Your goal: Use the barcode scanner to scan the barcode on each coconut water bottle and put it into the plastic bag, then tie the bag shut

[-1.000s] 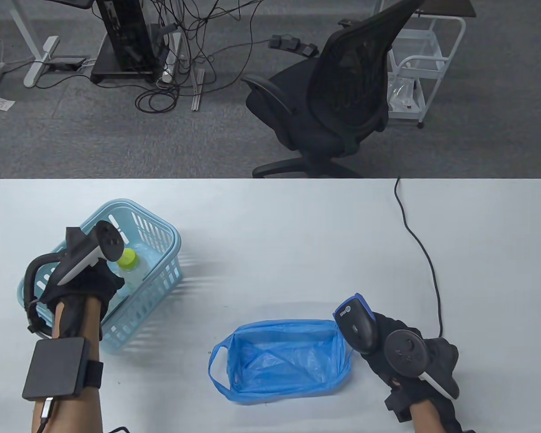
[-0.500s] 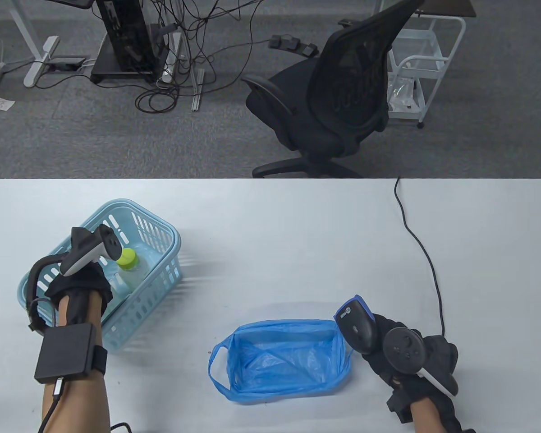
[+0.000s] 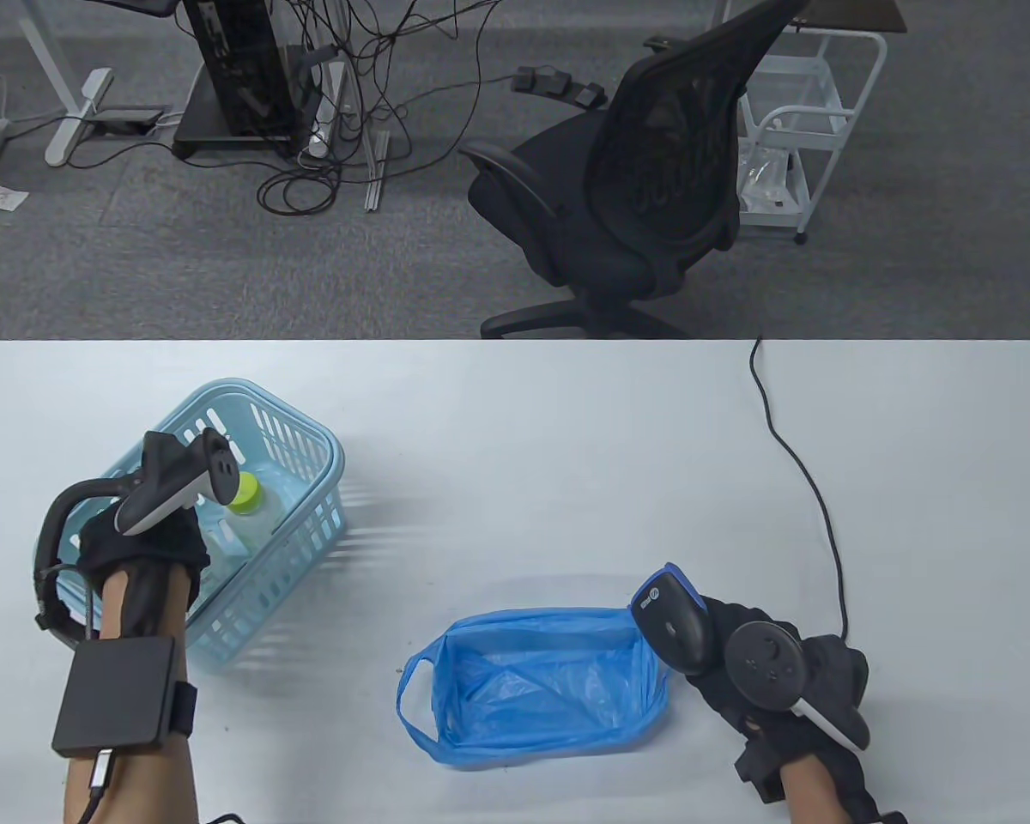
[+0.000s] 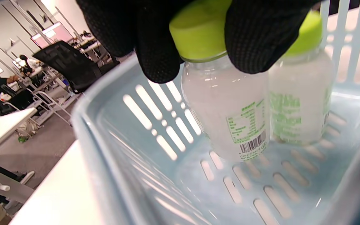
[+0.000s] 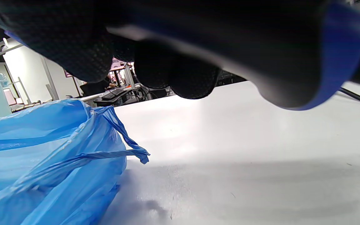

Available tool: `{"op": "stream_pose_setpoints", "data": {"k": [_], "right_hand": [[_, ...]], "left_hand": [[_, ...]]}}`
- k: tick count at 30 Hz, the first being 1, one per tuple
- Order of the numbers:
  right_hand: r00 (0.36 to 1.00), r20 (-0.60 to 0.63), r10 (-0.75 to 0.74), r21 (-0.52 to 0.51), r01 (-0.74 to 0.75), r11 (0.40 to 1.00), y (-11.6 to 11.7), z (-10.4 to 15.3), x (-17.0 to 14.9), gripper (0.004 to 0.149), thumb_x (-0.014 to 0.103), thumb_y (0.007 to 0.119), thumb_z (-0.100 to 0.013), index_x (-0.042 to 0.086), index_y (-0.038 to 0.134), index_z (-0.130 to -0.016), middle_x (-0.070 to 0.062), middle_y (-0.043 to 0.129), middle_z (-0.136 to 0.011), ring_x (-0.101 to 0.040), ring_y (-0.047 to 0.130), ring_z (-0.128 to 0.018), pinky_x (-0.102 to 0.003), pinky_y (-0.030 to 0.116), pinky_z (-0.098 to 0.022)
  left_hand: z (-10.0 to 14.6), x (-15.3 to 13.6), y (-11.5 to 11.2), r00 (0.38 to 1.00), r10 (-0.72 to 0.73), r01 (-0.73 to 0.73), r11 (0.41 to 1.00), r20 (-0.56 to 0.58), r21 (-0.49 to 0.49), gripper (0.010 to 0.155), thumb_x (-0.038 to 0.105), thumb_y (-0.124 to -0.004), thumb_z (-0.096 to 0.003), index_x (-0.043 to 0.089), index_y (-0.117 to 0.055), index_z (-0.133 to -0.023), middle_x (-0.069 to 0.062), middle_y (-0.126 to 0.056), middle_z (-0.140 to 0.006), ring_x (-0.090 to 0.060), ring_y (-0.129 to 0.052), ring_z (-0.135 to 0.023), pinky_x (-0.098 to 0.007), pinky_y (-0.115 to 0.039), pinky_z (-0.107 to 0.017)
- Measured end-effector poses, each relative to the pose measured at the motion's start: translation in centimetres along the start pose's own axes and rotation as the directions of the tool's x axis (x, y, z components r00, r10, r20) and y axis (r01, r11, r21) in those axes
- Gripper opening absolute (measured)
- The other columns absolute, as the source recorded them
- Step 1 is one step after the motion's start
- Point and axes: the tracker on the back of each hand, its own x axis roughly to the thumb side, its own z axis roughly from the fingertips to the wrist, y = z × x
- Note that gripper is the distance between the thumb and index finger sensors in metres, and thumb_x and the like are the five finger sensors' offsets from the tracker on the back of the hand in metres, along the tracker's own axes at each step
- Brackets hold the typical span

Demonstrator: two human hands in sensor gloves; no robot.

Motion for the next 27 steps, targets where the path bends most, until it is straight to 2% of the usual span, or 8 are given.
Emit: {"op": "stream_pose_setpoints", "data": {"k": [5,10,14,16,20,22,25,27], "right_hand": [[0.999,0.030,-0.019,-0.005,0.019,1.000,-0.3,0.0,0.3,0.048,0.044,0.087,-0.051,0.029,0.071,-0.094,0.007,0.087,-0.084,-0.020,0.098,-0.078,-0.052,0.079,-0.068],[0.998,0.051,-0.040,-0.021,0.041,0.999,-0.5,0.0,0.5,0.048,0.044,0.087,-0.051,0.029,0.072,-0.094,0.007,0.087,-0.083,-0.020,0.098,-0.078,-0.052,0.079,-0.067],[0.996,0.069,-0.056,-0.027,0.058,0.998,-0.6,0.0,0.6,0.047,0.044,0.086,-0.052,0.029,0.072,-0.094,0.008,0.088,-0.082,-0.020,0.098,-0.078,-0.052,0.079,-0.067],[0.994,0.084,-0.067,-0.026,0.070,0.997,-0.7,0.0,0.6,0.046,0.044,0.086,-0.052,0.029,0.072,-0.093,0.008,0.088,-0.082,-0.019,0.098,-0.077,-0.052,0.079,-0.067],[0.987,0.118,-0.107,-0.039,0.112,0.993,-1.0,0.1,0.6,0.047,0.045,0.086,-0.051,0.027,0.074,-0.092,0.008,0.089,-0.079,-0.018,0.100,-0.074,-0.051,0.080,-0.066],[0.978,0.144,-0.147,-0.039,0.155,0.987,-1.2,0.2,0.5,0.047,0.045,0.086,-0.051,0.026,0.074,-0.092,0.008,0.090,-0.078,-0.017,0.101,-0.073,-0.051,0.081,-0.066],[0.946,0.188,-0.263,-0.003,0.268,0.963,-1.6,0.2,0.0,0.045,0.045,0.086,-0.051,0.026,0.076,-0.091,0.009,0.092,-0.076,-0.016,0.102,-0.071,-0.050,0.082,-0.065],[0.910,0.217,-0.353,0.047,0.352,0.935,-1.6,0.1,-0.5,0.045,0.046,0.086,-0.051,0.026,0.076,-0.090,0.009,0.092,-0.075,-0.016,0.102,-0.069,-0.050,0.083,-0.064]], "left_hand": [[4.2,-0.8,3.2,1.000,-0.009,0.010,0.992,-0.008,0.125,0.072,0.042,-0.084,-0.0632,0.016,-0.050,-0.121,-0.010,-0.064,-0.120,-0.031,-0.084,-0.098,-0.056,-0.066,-0.077],[9.5,0.3,6.1,0.996,-0.076,0.091,0.934,-0.056,0.344,0.073,0.045,-0.079,-0.0646,0.015,-0.047,-0.122,-0.009,-0.064,-0.119,-0.032,-0.082,-0.098,-0.059,-0.064,-0.077],[12.9,2.0,7.8,0.998,-0.049,0.021,0.870,0.043,0.492,0.072,0.048,-0.077,-0.0649,0.015,-0.048,-0.122,-0.008,-0.067,-0.117,-0.032,-0.082,-0.096,-0.060,-0.064,-0.076],[14.6,3.4,8.5,0.990,-0.027,-0.057,0.813,0.135,0.580,0.072,0.052,-0.078,-0.0637,0.015,-0.053,-0.120,-0.007,-0.072,-0.113,-0.030,-0.086,-0.091,-0.059,-0.067,-0.074],[16.7,6.2,9.3,0.937,0.030,-0.290,0.620,0.347,0.729,0.070,0.063,-0.080,-0.0592,0.017,-0.071,-0.111,-0.002,-0.088,-0.096,-0.022,-0.096,-0.072,-0.055,-0.077,-0.065],[17.0,7.6,9.5,0.881,0.105,-0.438,0.551,0.462,0.710,0.069,0.065,-0.080,-0.0588,0.016,-0.075,-0.108,-0.001,-0.092,-0.090,-0.021,-0.098,-0.065,-0.054,-0.080,-0.061],[17.4,10.8,9.8,0.795,0.150,-0.558,0.562,0.588,0.611,0.069,0.065,-0.080,-0.0587,0.015,-0.077,-0.107,-0.002,-0.093,-0.088,-0.021,-0.098,-0.063,-0.054,-0.080,-0.060],[17.8,12.9,9.8,0.778,0.123,-0.562,0.574,0.616,0.595,0.069,0.066,-0.080,-0.0585,0.016,-0.077,-0.106,-0.001,-0.093,-0.088,-0.020,-0.099,-0.063,-0.053,-0.080,-0.060]]}}
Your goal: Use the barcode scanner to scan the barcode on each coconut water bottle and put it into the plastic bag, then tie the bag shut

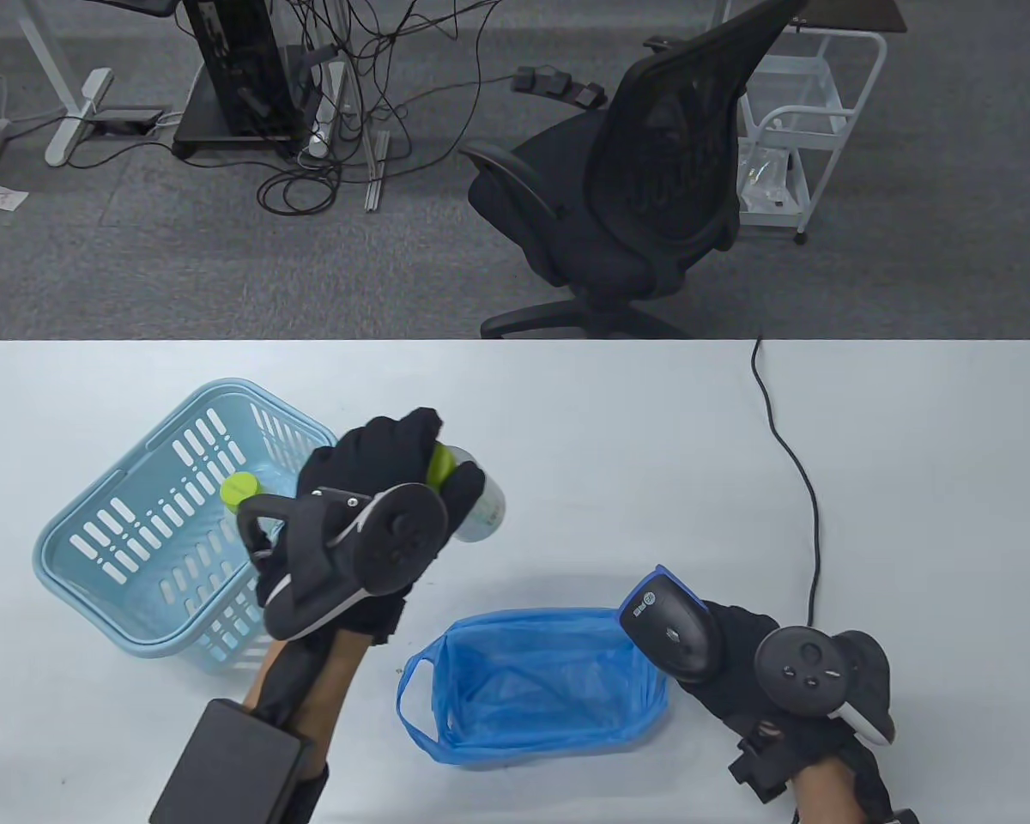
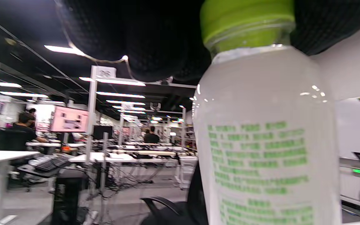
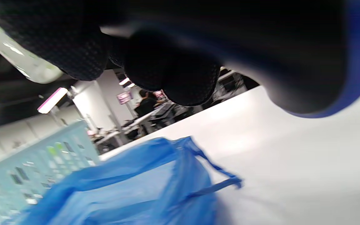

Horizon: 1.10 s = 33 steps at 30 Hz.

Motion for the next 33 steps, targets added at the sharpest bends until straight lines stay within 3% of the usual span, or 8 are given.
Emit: {"op": "stream_pose_setpoints", "data": {"k": [5,12,23,28,33], "right_hand": [[0.973,0.056,-0.222,0.093,0.217,0.972,0.0,-0.1,-1.0,0.043,0.046,0.085,-0.053,0.025,0.077,-0.089,0.009,0.093,-0.073,-0.016,0.103,-0.067,-0.050,0.084,-0.063],[0.932,0.071,-0.356,0.125,0.346,0.930,0.0,-0.3,-1.6,0.041,0.046,0.085,-0.054,0.025,0.078,-0.088,0.009,0.093,-0.072,-0.016,0.103,-0.066,-0.050,0.084,-0.062],[0.948,0.019,-0.318,0.077,0.316,0.946,0.0,-0.2,-2.1,0.045,0.046,0.084,-0.054,0.022,0.076,-0.091,0.008,0.093,-0.074,-0.016,0.103,-0.067,-0.050,0.084,-0.062],[0.962,-0.048,-0.269,0.051,0.272,0.961,0.2,-0.3,-2.6,0.051,0.046,0.084,-0.054,0.019,0.070,-0.095,0.008,0.091,-0.075,-0.017,0.102,-0.068,-0.050,0.083,-0.063],[0.967,-0.094,-0.238,0.039,0.243,0.969,0.6,-0.4,-3.0,0.052,0.046,0.084,-0.054,0.018,0.069,-0.095,0.007,0.091,-0.075,-0.018,0.102,-0.069,-0.051,0.082,-0.063]], "left_hand": [[-0.7,3.5,-2.6,0.998,0.037,-0.035,0.999,0.054,-0.040,0.068,0.065,-0.080,-0.0589,0.016,-0.077,-0.106,-0.001,-0.093,-0.088,-0.020,-0.099,-0.064,-0.053,-0.080,-0.060],[-0.7,5.5,-4.6,0.996,0.036,-0.029,0.995,0.081,-0.094,0.068,0.065,-0.080,-0.0587,0.016,-0.077,-0.106,-0.001,-0.093,-0.088,-0.020,-0.099,-0.064,-0.053,-0.081,-0.060],[0.4,5.8,-5.0,0.986,0.050,-0.026,0.988,0.158,-0.154,0.068,0.065,-0.081,-0.0581,0.017,-0.077,-0.106,-0.001,-0.093,-0.089,-0.021,-0.099,-0.065,-0.053,-0.081,-0.061],[2.4,4.9,-6.0,0.955,0.076,0.016,0.953,0.288,-0.302,0.068,0.065,-0.084,-0.0569,0.019,-0.078,-0.106,0.000,-0.094,-0.090,-0.021,-0.100,-0.067,-0.053,-0.081,-0.062],[4.5,4.4,-8.8,0.926,0.085,0.100,0.885,0.369,-0.455,0.067,0.065,-0.087,-0.0553,0.022,-0.080,-0.105,0.002,-0.096,-0.091,-0.020,-0.102,-0.068,-0.053,-0.081,-0.063]]}}
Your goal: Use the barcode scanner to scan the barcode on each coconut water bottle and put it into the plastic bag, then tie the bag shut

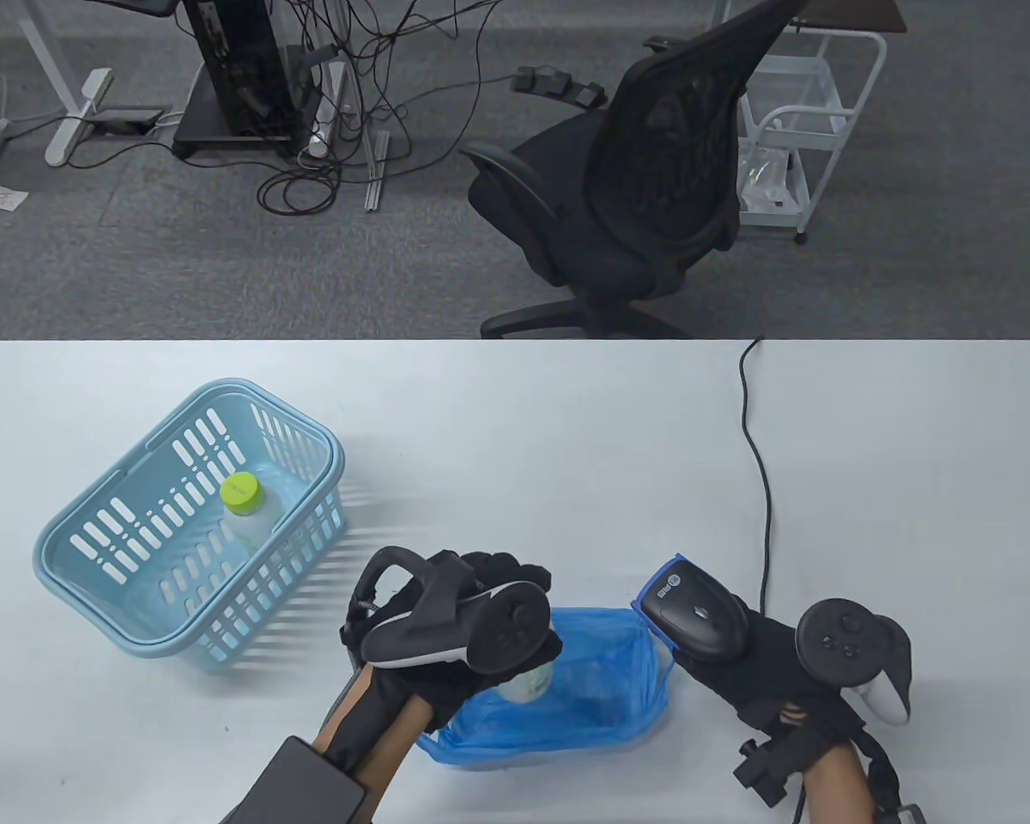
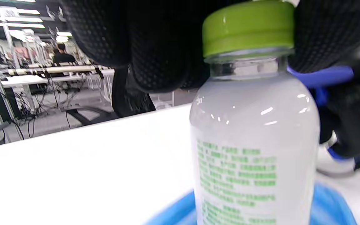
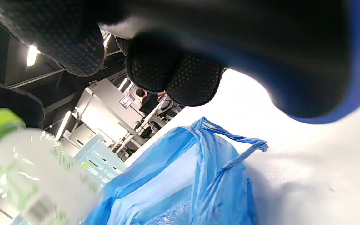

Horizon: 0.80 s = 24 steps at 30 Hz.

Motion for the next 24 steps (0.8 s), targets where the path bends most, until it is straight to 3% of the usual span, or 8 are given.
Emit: {"op": "stream_pose_setpoints", "data": {"k": [6,12,14,17,18,20,24], "right_hand": [[1.000,-0.007,0.023,-0.005,-0.023,1.000,0.3,0.0,0.0,0.055,0.045,0.083,-0.054,0.017,0.064,-0.096,0.006,0.089,-0.078,-0.019,0.100,-0.071,-0.053,0.080,-0.065],[0.999,-0.008,0.037,0.017,-0.036,0.999,0.5,-0.1,0.1,0.054,0.045,0.083,-0.054,0.017,0.064,-0.096,0.006,0.089,-0.078,-0.020,0.100,-0.072,-0.053,0.079,-0.065],[0.999,-0.007,0.041,0.019,-0.041,0.999,0.5,-0.2,0.2,0.053,0.045,0.083,-0.054,0.017,0.065,-0.096,0.006,0.089,-0.078,-0.020,0.100,-0.072,-0.053,0.079,-0.065],[0.999,-0.008,0.049,0.020,-0.049,0.999,0.6,-0.2,0.2,0.054,0.045,0.083,-0.054,0.017,0.065,-0.096,0.006,0.089,-0.078,-0.020,0.100,-0.073,-0.053,0.079,-0.065],[0.999,-0.010,0.052,0.020,-0.052,0.998,0.6,-0.2,0.2,0.053,0.045,0.083,-0.055,0.017,0.065,-0.096,0.005,0.089,-0.079,-0.020,0.100,-0.073,-0.054,0.079,-0.066],[0.998,-0.011,0.058,0.010,-0.058,0.998,0.6,-0.1,0.2,0.053,0.045,0.083,-0.055,0.017,0.064,-0.096,0.005,0.088,-0.079,-0.021,0.099,-0.074,-0.054,0.078,-0.066],[0.996,-0.022,0.083,-0.027,-0.083,0.996,0.3,0.3,0.2,0.050,0.045,0.084,-0.054,0.020,0.068,-0.095,0.004,0.089,-0.081,-0.022,0.099,-0.076,-0.054,0.078,-0.066]], "left_hand": [[-0.3,-0.2,-4.2,0.994,-0.097,0.096,0.995,-0.040,-0.028,0.067,0.065,-0.086,-0.0551,0.022,-0.078,-0.106,0.002,-0.094,-0.093,-0.020,-0.102,-0.070,-0.053,-0.080,-0.064],[-0.8,-0.7,-6.5,0.986,-0.136,0.132,0.990,-0.093,-0.046,0.068,0.065,-0.085,-0.0557,0.021,-0.075,-0.107,0.002,-0.092,-0.095,-0.021,-0.101,-0.071,-0.053,-0.080,-0.064],[-0.9,-0.9,-6.6,0.988,-0.118,0.115,0.993,-0.102,-0.033,0.068,0.065,-0.084,-0.0561,0.021,-0.075,-0.108,0.002,-0.092,-0.095,-0.020,-0.100,-0.072,-0.053,-0.080,-0.065],[-0.9,-1.2,-6.3,0.987,-0.104,0.087,0.986,-0.119,-0.140,0.073,0.067,-0.079,-0.0569,0.021,-0.068,-0.113,0.001,-0.086,-0.102,-0.022,-0.096,-0.080,-0.055,-0.076,-0.069],[-0.8,-1.4,-5.9,0.990,-0.091,0.075,0.988,-0.110,-0.136,0.076,0.069,-0.076,-0.0567,0.021,-0.065,-0.115,0.001,-0.084,-0.104,-0.023,-0.095,-0.083,-0.056,-0.075,-0.070],[-0.5,-2.2,-4.9,0.991,-0.055,0.046,0.996,-0.121,-0.079,0.079,0.072,-0.071,-0.0573,0.020,-0.062,-0.117,-0.001,-0.081,-0.108,-0.027,-0.092,-0.088,-0.057,-0.073,-0.070],[0.4,-6.1,-1.7,0.971,-0.028,0.030,1.000,-0.236,0.004,0.072,0.065,-0.072,-0.0602,0.023,-0.064,-0.117,-0.002,-0.080,-0.111,-0.030,-0.090,-0.091,-0.058,-0.071,-0.071]]}}
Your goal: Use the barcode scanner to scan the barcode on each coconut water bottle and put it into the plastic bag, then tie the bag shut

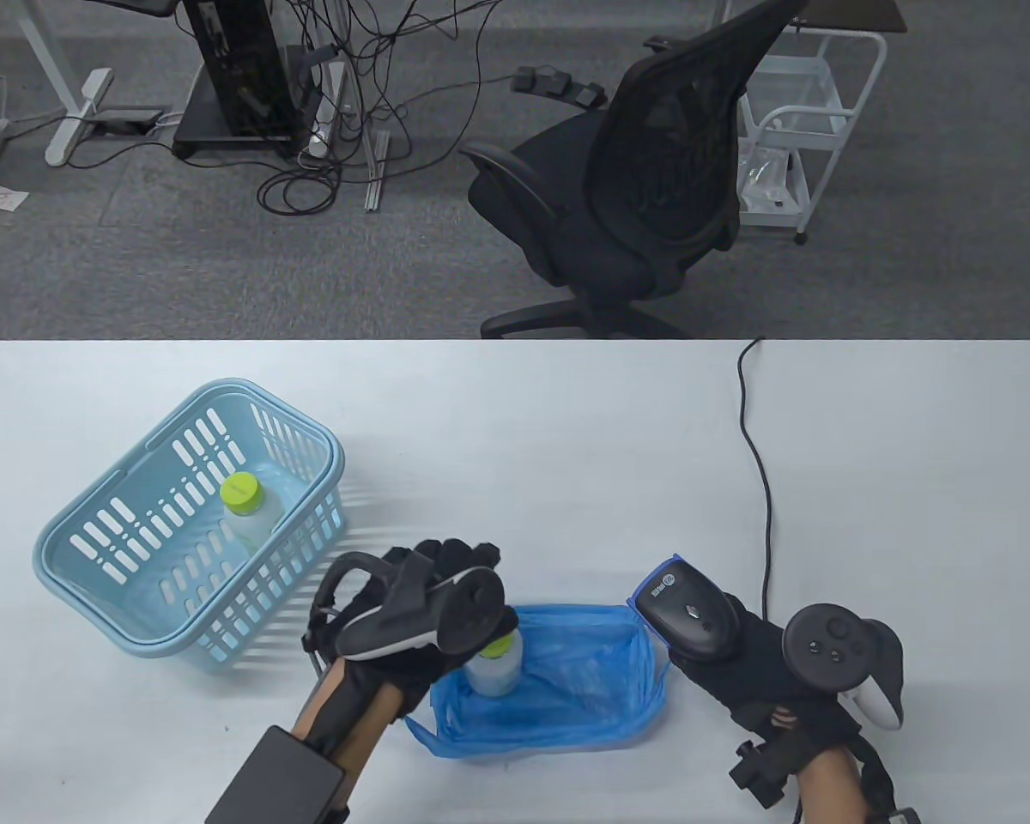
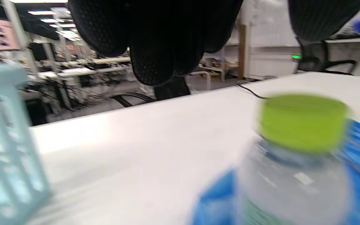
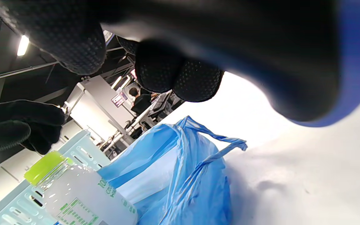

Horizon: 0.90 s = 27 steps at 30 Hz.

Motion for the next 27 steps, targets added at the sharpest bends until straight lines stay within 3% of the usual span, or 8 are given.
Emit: {"op": "stream_pose_setpoints", "data": {"k": [6,9,14,20,27], "right_hand": [[1.000,-0.020,0.007,-0.005,-0.007,1.000,-0.2,0.2,-0.2,0.049,0.048,0.085,-0.053,0.026,0.071,-0.095,0.005,0.087,-0.084,-0.022,0.098,-0.077,-0.054,0.077,-0.067],[0.999,-0.042,0.013,-0.011,-0.014,1.000,-0.3,0.2,-0.5,0.049,0.048,0.085,-0.054,0.025,0.072,-0.095,0.005,0.087,-0.084,-0.023,0.097,-0.078,-0.054,0.077,-0.067],[0.998,-0.061,0.034,-0.013,-0.034,0.999,-0.6,0.4,-0.9,0.048,0.048,0.085,-0.054,0.025,0.072,-0.094,0.005,0.087,-0.084,-0.022,0.097,-0.078,-0.054,0.076,-0.067],[0.995,-0.095,0.033,-0.002,-0.033,0.999,-0.6,0.2,-1.7,0.048,0.047,0.085,-0.054,0.024,0.072,-0.094,0.005,0.087,-0.084,-0.022,0.097,-0.077,-0.054,0.076,-0.067],[0.993,-0.112,0.031,-0.008,-0.032,0.999,-0.6,0.4,-2.0,0.049,0.047,0.084,-0.054,0.023,0.072,-0.095,0.004,0.087,-0.084,-0.022,0.097,-0.078,-0.054,0.076,-0.067]], "left_hand": [[-1.2,-9.7,2.8,0.952,-0.090,0.068,0.994,-0.292,-0.084,0.060,0.055,-0.079,-0.0629,0.027,-0.068,-0.115,0.000,-0.078,-0.114,-0.031,-0.087,-0.097,-0.059,-0.069,-0.074],[-2.0,-14.7,2.0,0.899,-0.142,0.049,0.973,-0.414,-0.227,0.066,0.055,-0.083,-0.0615,0.027,-0.062,-0.118,-0.001,-0.071,-0.120,-0.034,-0.082,-0.106,-0.062,-0.068,-0.076],[-3.1,-20.7,-0.6,0.858,-0.109,-0.087,0.932,-0.502,-0.351,0.078,0.056,-0.089,-0.0579,0.026,-0.055,-0.121,-0.004,-0.063,-0.126,-0.037,-0.078,-0.112,-0.060,-0.074,-0.074],[-4.7,-23.1,-3.1,0.855,-0.059,-0.210,0.870,-0.516,-0.446,0.084,0.055,-0.095,-0.0545,0.025,-0.054,-0.122,-0.006,-0.064,-0.125,-0.033,-0.087,-0.106,-0.055,-0.078,-0.073],[-6.3,-23.1,-5.0,0.864,-0.086,-0.223,0.818,-0.496,-0.531,0.079,0.052,-0.095,-0.0557,0.024,-0.059,-0.120,-0.004,-0.073,-0.119,-0.023,-0.097,-0.096,-0.050,-0.081,-0.071]]}}
